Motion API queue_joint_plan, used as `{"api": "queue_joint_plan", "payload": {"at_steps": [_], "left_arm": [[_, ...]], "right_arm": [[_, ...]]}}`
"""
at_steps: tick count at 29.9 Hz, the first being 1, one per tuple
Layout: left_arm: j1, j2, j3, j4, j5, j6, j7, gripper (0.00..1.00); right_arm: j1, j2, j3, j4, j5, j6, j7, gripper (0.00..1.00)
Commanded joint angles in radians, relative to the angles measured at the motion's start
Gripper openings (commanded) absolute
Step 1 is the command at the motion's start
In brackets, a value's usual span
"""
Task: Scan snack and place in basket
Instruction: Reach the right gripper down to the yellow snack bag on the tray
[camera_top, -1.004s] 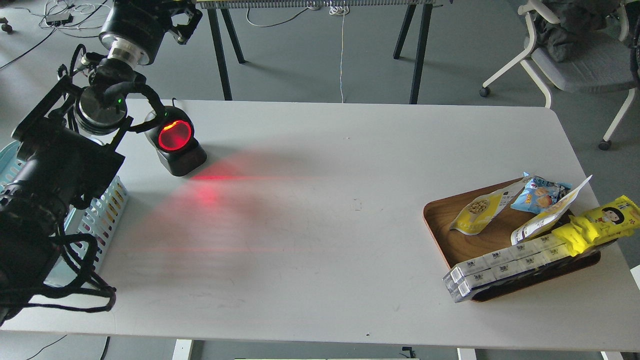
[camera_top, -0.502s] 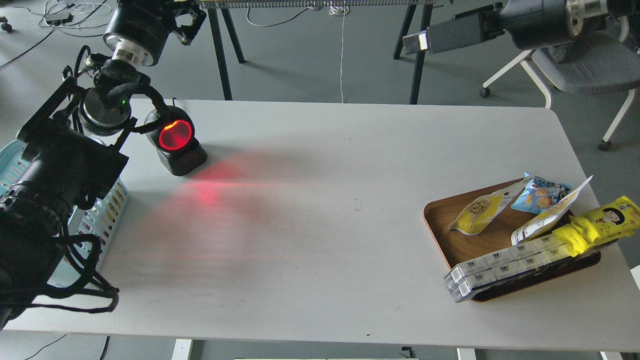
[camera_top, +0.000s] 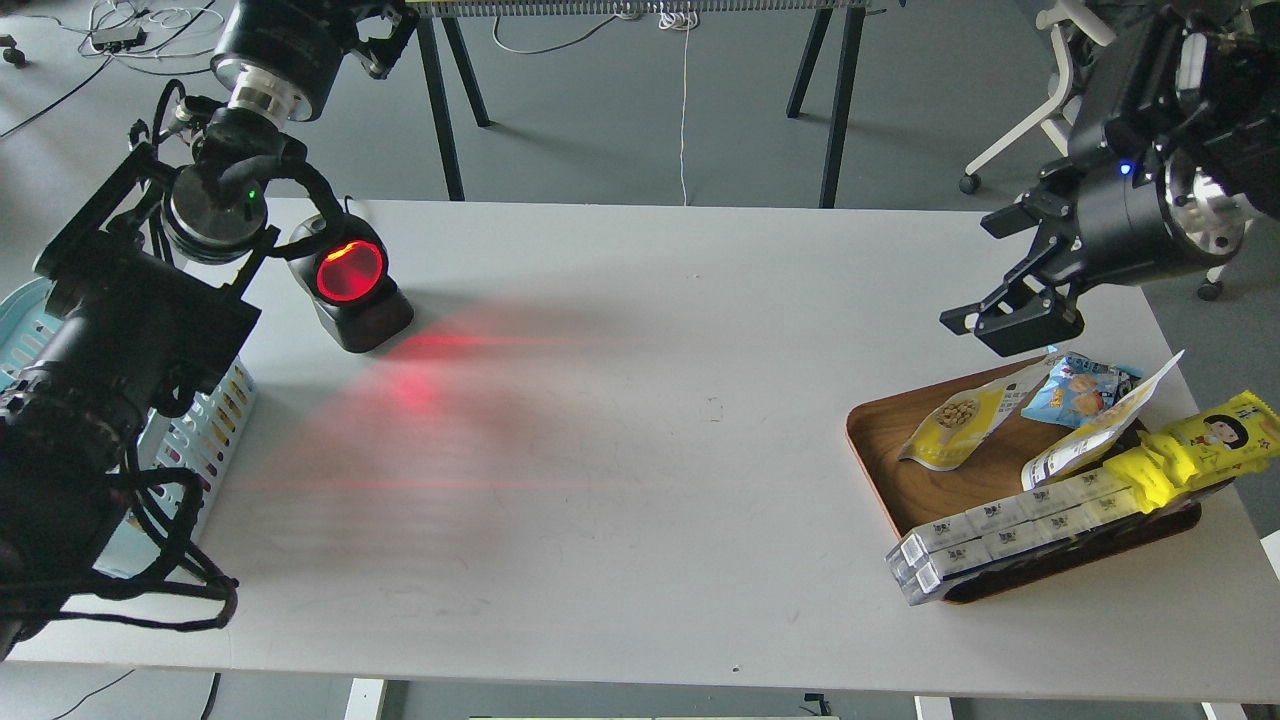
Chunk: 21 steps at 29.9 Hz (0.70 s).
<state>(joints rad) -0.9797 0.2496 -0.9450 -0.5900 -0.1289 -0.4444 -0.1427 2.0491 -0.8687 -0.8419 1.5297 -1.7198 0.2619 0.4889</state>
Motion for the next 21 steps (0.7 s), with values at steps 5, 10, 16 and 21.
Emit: {"api": "queue_joint_plan", "payload": {"at_steps": [5,10,16,21], "left_arm": [[0.003,-0.001,0.000,-0.001,0.000,0.001,0.000,1.00],[0.004,0.002,-0.003,-0.001,0.000,0.001,0.000,1.00],[0.006,0.007,-0.005,-0.001,-0.001,0.001,-0.001,1.00],[0.006,0.005,-0.003,0.002,-0.001,0.001,-0.001,1.00]], "right_arm": [[-0.027,-0.022,-0.077,0.017,-0.093,-0.033,0.000,0.95],[-0.076,-0.026,-0.108,0.007,-0.130,-0.036,0.000,0.93],[-0.138,-0.004,-0.095,-0.057,-0.127,-0.039,0.000,0.76],[-0.201,0.037,-0.022,-0.095,-0.124,-0.041,0.000,0.74]]}}
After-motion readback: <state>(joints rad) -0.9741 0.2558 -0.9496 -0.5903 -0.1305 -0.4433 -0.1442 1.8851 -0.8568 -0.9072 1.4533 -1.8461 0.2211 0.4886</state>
